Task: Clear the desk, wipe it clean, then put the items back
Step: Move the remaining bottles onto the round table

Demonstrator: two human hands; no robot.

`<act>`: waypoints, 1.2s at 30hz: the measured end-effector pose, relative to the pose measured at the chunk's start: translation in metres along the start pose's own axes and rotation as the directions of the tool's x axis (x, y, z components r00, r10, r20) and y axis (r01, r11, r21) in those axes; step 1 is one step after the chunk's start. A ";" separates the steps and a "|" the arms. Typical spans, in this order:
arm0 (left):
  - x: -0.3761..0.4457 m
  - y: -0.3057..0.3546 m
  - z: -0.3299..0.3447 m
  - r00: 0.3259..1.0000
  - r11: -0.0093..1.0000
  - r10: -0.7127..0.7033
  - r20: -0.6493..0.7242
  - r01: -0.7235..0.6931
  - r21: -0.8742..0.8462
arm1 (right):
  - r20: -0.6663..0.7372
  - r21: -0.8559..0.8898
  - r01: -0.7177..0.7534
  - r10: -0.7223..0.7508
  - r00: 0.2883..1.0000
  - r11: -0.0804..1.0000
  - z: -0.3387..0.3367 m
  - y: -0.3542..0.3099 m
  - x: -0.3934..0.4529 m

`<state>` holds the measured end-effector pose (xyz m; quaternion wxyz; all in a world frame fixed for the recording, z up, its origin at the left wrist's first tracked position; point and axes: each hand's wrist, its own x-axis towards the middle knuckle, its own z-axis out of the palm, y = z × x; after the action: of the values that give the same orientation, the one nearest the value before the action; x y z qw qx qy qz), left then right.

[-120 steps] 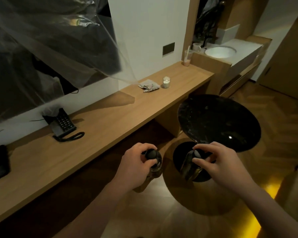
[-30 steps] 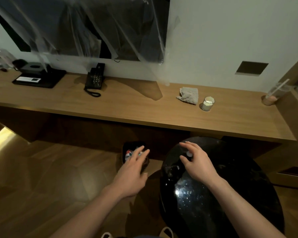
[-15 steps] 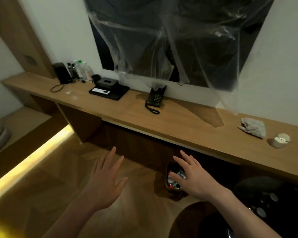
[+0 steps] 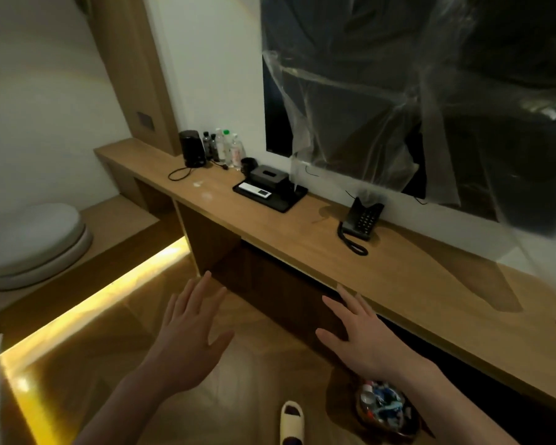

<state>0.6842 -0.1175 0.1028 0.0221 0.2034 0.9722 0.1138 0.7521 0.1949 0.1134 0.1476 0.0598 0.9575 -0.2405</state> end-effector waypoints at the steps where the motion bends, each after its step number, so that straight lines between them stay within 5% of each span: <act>1: 0.010 -0.006 -0.001 1.000 1.000 -0.015 0.003 0.015 0.002 | -0.002 -0.006 0.012 -0.012 1.000 1.000 -0.003 -0.003 0.015; 16: 0.224 -0.063 -0.033 0.981 0.979 -0.191 0.030 0.189 0.079 | 0.058 -0.058 0.101 -0.098 0.994 0.993 -0.078 -0.030 0.264; 26: 0.286 -0.134 -0.048 0.927 0.927 -0.371 0.049 0.367 0.073 | 0.122 -0.097 0.241 -0.229 0.966 0.966 -0.094 -0.098 0.393; 36: 0.394 -0.248 -0.072 0.938 0.938 -0.346 0.006 0.346 0.020 | 0.163 -0.127 0.244 -0.222 0.961 0.962 -0.112 -0.187 0.514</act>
<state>0.2200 -0.1959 0.1170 0.0444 0.0299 0.9937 0.0982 0.2006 0.1069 0.1306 0.1926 -0.0824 0.9593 -0.1895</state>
